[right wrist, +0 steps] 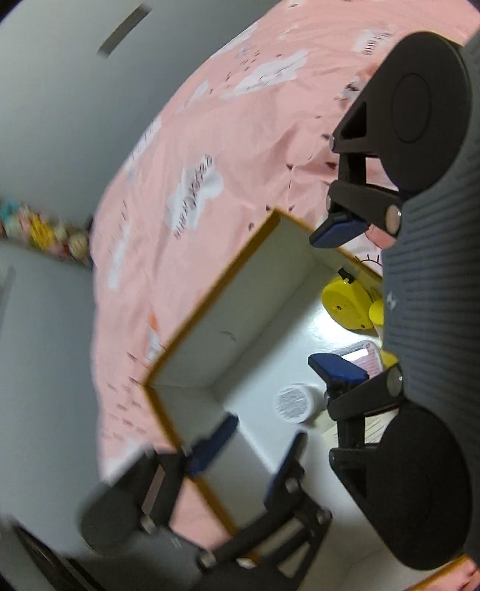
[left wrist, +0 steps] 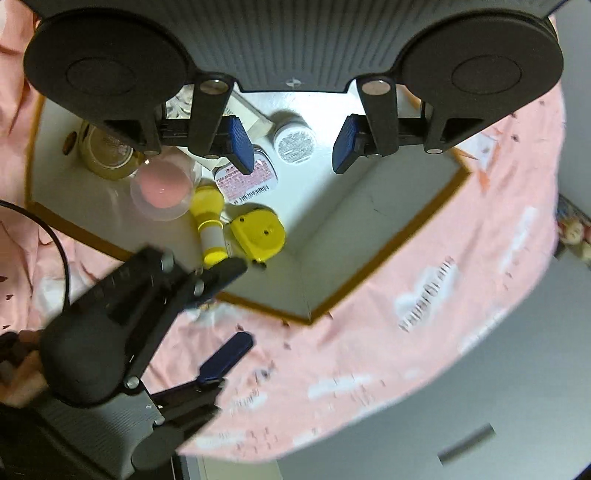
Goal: Organize rigid objects
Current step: 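Withdraw both tools from the box toward the remaining bottles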
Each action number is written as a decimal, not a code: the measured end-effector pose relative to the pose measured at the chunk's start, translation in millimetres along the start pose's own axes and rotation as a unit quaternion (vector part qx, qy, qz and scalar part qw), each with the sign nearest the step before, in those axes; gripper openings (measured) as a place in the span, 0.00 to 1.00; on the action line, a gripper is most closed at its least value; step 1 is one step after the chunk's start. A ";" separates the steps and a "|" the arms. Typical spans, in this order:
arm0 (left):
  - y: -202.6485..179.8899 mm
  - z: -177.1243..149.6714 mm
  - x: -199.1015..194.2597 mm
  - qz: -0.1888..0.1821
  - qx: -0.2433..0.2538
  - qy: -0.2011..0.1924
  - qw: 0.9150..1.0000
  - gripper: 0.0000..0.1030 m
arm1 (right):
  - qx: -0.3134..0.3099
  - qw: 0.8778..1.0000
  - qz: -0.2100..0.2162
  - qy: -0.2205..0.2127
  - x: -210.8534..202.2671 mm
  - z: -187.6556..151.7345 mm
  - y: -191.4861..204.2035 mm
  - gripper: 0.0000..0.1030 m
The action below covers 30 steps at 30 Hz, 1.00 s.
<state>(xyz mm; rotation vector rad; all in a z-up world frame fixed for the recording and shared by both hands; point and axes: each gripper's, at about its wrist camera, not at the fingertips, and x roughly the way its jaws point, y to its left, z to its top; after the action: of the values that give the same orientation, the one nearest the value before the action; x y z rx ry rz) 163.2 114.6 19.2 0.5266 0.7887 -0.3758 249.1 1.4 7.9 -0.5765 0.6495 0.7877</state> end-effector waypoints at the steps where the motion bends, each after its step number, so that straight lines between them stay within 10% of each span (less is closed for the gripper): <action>1: -3.0 -4.2 -9.3 0.010 -0.001 -0.011 1.000 0.57 | 0.023 1.000 -0.005 -0.013 -8.2 -5.1 -2.6 0.65; 8: -31.0 -56.5 -72.1 0.059 -0.050 -0.057 0.995 0.57 | 0.185 0.976 -0.079 -0.085 -62.6 -63.6 -20.0 0.72; 20: -47.4 -142.1 -99.5 0.194 -0.121 -0.011 0.973 0.57 | 0.335 0.927 -0.151 -0.075 -85.5 -151.0 -51.6 0.74; 30: -32.1 -126.1 -105.6 0.190 -0.111 -0.006 0.975 0.59 | 0.326 0.935 -0.133 -0.032 -53.7 -157.9 -54.6 0.73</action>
<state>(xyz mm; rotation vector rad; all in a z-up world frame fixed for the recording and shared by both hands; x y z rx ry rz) 6.7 174.3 14.5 0.4524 0.6887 0.0635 214.5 -161.8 -46.3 -0.0233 0.7067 0.2986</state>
